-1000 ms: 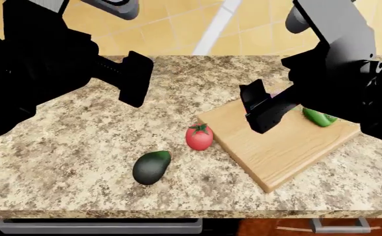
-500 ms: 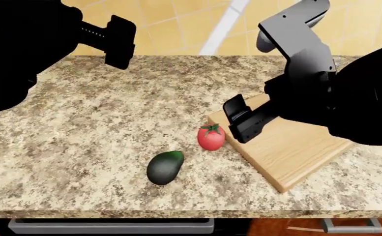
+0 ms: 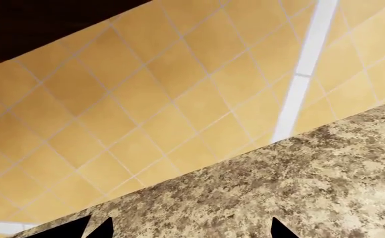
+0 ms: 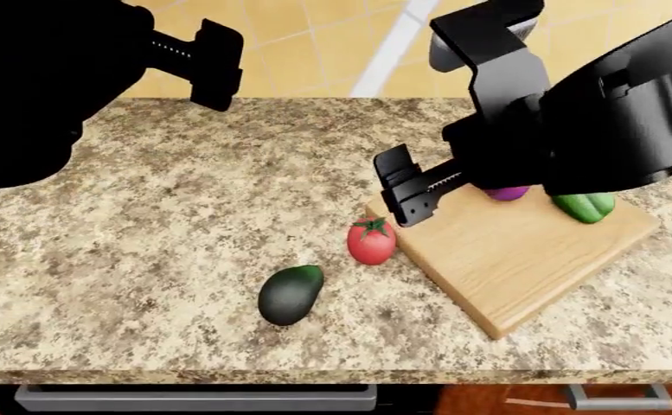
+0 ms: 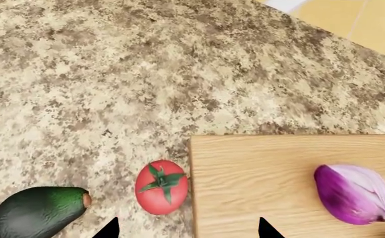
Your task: Place the avocado, onion, tomato and bell pepper on the cutting board.
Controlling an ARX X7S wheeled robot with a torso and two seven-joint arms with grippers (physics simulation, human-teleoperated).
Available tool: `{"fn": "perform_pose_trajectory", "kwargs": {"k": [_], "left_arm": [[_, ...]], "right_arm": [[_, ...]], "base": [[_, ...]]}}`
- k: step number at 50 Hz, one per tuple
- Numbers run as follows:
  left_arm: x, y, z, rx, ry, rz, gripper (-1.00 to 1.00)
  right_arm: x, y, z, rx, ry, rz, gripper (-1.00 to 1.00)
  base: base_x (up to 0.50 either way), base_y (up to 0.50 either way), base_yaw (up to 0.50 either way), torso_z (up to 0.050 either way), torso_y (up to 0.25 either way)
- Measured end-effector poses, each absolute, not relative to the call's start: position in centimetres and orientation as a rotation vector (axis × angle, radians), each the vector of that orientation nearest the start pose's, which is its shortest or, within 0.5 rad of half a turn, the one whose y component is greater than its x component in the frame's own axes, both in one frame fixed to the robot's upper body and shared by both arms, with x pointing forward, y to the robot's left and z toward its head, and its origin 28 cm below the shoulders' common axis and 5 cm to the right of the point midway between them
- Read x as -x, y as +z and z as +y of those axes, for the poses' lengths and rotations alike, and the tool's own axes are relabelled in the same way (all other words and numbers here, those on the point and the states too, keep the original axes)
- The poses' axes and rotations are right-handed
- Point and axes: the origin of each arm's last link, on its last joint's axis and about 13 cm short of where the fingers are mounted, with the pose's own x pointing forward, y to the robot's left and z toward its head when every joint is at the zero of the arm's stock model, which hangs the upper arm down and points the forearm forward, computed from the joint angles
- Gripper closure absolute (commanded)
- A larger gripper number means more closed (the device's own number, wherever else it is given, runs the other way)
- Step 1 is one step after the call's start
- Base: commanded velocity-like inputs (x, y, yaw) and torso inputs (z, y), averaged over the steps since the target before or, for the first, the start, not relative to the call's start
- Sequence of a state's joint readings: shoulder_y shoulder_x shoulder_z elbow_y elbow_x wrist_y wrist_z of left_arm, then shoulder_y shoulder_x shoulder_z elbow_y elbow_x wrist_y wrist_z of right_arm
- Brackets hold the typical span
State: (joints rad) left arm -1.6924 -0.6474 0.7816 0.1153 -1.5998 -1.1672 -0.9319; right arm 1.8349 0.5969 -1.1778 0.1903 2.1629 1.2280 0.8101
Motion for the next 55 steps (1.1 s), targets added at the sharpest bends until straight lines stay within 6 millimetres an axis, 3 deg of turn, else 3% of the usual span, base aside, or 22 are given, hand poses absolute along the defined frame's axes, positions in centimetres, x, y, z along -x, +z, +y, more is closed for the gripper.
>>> {"fn": "perform_pose_trajectory", "kwargs": {"k": [21, 39, 55], "left_arm": [[-26.7, 36.8, 22.0, -0.352, -0.061, 0.048, -1.0], [-26.8, 36.6, 22.0, -0.35, -0.065, 0.054, -1.0], [-26.8, 36.5, 22.1, -0.346, -0.066, 0.054, -1.0]], "right_arm": [[-29.2, 33.6, -7.5, 0.315, 0.488, 0.68, -1.0], [-30.2, 31.4, -7.2, 0.322, 0.492, 0.723, -1.0], [-30.9, 30.6, -7.0, 0.339, 0.469, 0.733, -1.0]], "base": [[0.0, 0.0, 0.0, 0.0, 0.0], [0.0, 0.0, 0.0, 0.0, 0.0], [0.0, 0.0, 0.0, 0.0, 0.0]]}}
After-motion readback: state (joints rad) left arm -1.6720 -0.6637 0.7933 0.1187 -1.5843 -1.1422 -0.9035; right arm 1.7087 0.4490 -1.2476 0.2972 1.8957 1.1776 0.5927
